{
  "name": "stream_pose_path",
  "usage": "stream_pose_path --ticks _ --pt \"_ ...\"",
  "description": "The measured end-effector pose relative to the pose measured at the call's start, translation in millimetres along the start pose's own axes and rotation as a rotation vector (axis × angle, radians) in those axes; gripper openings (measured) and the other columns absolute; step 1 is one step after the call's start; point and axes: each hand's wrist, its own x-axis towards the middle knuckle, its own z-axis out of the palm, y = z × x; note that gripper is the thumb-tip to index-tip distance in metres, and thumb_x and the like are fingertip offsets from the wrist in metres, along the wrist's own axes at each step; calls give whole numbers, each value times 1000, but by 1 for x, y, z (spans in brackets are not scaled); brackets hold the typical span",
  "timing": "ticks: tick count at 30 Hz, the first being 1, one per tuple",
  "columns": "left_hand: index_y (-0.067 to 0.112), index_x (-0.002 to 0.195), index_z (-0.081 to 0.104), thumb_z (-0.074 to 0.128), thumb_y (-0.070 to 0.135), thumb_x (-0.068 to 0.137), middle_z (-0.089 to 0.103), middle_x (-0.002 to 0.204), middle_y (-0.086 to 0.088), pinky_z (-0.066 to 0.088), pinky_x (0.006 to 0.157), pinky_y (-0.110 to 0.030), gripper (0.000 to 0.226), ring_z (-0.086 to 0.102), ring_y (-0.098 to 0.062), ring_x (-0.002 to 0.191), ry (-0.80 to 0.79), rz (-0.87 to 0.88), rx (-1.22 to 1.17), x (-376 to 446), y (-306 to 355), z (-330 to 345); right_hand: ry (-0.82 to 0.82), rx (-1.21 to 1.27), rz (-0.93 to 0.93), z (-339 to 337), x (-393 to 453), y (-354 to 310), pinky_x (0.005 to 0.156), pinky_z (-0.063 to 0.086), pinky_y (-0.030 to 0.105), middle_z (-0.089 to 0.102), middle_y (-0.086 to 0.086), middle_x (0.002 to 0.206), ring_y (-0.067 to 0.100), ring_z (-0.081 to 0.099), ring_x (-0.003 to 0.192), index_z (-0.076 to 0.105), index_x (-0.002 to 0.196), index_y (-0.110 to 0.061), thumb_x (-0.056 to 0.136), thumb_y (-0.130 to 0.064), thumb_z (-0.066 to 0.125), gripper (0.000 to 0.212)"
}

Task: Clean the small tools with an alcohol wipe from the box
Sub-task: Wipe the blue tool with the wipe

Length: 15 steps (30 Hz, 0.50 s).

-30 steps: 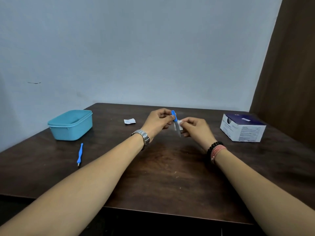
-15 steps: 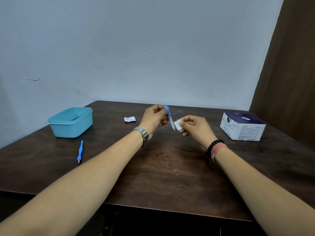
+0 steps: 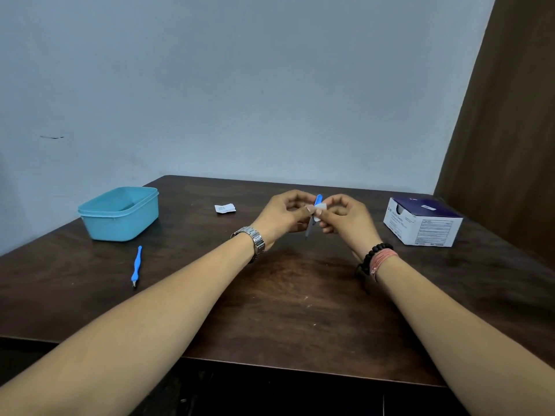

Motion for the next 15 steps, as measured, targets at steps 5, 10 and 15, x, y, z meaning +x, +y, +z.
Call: stream_pose_path --ticks 5,10,15 --pt "19 111 61 71 1 82 67 92 -2 54 72 -30 36 66 -17 86 -71 46 38 -1 -1 -1 -3 0 -14 -2 0 -1 55 51 22 65 4 69 11 58 58 63 96 -15 88 -11 70 11" --pt "20 114 59 74 5 80 68 91 -2 52 66 -27 40 65 -14 79 -51 58 108 -1 1 0 15 32 -5 -2 0 -1 53 49 18 66 5 74 10 57 59 66 88 -13 91 -11 65 4" --pt "21 113 59 72 7 82 69 91 -3 55 70 -31 37 66 -20 81 -38 51 125 -1 0 -3 -21 5 15 -1 0 -2 54 49 18 66 1 75 8 59 61 66 86 -14 87 -7 70 8"
